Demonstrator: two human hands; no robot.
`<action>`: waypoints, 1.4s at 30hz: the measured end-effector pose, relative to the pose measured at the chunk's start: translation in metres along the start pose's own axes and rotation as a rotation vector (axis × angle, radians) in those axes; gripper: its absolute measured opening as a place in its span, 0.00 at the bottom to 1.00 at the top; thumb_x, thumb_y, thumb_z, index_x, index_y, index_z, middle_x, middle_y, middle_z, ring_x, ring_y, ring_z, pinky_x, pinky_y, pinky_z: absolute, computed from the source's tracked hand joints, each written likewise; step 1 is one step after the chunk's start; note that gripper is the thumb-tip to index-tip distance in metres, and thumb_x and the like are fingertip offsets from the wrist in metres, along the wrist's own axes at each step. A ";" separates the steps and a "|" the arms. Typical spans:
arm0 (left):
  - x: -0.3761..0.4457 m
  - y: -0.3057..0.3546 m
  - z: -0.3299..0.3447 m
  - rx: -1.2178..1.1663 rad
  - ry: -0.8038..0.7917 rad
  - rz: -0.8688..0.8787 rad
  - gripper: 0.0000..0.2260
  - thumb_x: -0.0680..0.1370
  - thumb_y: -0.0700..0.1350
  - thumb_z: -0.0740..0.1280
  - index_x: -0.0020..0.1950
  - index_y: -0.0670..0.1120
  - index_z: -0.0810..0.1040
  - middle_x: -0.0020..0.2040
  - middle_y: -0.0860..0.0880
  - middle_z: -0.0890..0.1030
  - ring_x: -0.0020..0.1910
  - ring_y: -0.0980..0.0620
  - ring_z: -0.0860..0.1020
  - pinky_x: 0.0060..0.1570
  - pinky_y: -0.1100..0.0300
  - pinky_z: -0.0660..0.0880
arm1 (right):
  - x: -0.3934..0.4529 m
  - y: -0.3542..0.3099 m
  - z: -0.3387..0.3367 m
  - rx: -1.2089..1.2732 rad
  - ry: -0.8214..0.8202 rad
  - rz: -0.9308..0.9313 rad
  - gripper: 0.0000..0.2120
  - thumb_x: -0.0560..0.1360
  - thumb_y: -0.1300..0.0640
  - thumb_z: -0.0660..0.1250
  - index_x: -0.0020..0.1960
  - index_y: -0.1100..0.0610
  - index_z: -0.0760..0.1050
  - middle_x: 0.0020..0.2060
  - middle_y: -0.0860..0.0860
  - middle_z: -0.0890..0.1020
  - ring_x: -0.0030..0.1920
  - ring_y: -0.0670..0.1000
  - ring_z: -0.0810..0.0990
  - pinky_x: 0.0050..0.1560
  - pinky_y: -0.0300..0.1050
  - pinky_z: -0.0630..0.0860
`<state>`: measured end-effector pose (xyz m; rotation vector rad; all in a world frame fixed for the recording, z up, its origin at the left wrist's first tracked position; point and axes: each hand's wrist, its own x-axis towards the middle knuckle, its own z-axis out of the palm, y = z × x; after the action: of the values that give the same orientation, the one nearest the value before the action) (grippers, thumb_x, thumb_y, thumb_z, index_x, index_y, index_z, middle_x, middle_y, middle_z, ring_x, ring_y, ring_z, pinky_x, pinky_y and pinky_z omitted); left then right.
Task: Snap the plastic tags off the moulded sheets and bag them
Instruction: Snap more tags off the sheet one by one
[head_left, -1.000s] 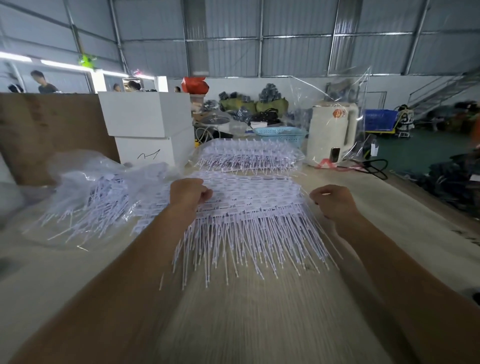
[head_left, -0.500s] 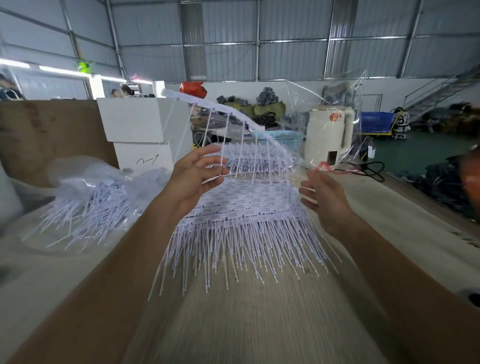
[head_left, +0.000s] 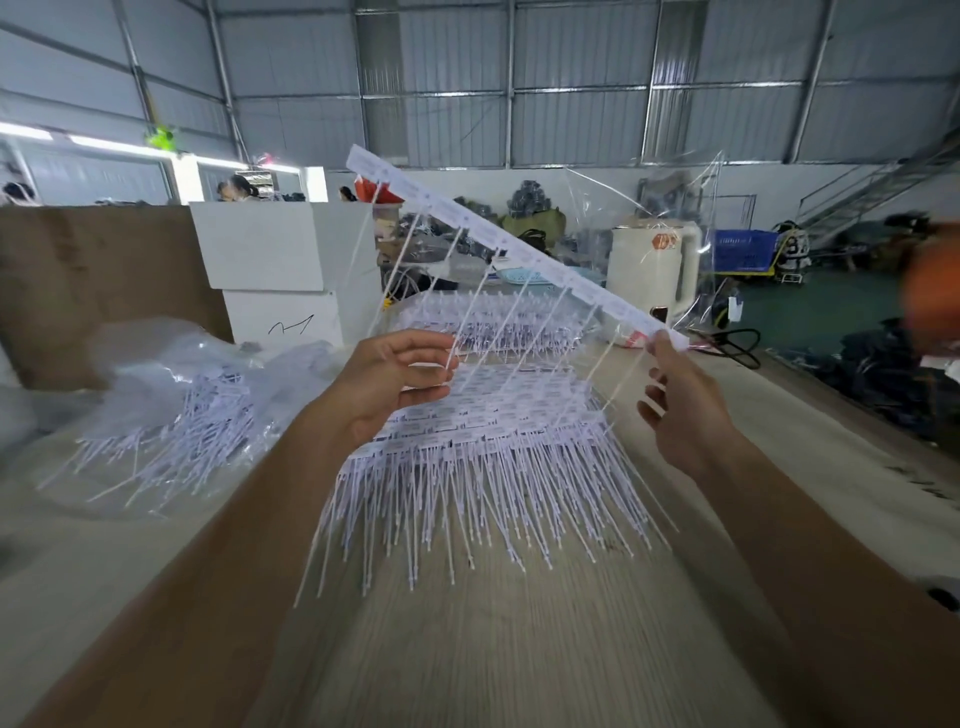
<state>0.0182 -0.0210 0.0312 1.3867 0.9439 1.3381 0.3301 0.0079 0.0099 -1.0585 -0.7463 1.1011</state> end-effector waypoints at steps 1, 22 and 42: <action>0.000 -0.001 0.000 0.003 0.004 -0.007 0.15 0.71 0.27 0.71 0.50 0.45 0.86 0.48 0.44 0.85 0.49 0.46 0.85 0.48 0.54 0.82 | 0.001 -0.001 0.000 -0.013 -0.003 -0.007 0.20 0.76 0.40 0.71 0.62 0.50 0.78 0.50 0.47 0.76 0.51 0.49 0.74 0.48 0.45 0.74; -0.002 0.005 0.004 0.149 0.324 -0.024 0.05 0.79 0.42 0.71 0.55 0.45 0.82 0.40 0.43 0.86 0.36 0.48 0.83 0.37 0.57 0.80 | -0.032 -0.047 0.020 0.133 -0.514 -0.234 0.08 0.81 0.61 0.65 0.56 0.51 0.79 0.50 0.52 0.84 0.47 0.49 0.83 0.50 0.47 0.81; -0.014 0.045 0.006 0.075 0.088 0.295 0.15 0.75 0.44 0.75 0.60 0.54 0.82 0.50 0.42 0.86 0.47 0.49 0.84 0.42 0.62 0.78 | -0.016 -0.043 -0.004 0.308 -0.491 -0.172 0.03 0.81 0.57 0.65 0.51 0.54 0.78 0.49 0.52 0.86 0.47 0.49 0.85 0.49 0.46 0.82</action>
<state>0.0185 -0.0461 0.0712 1.5815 0.8786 1.6078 0.3426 -0.0127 0.0488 -0.4546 -0.9955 1.2929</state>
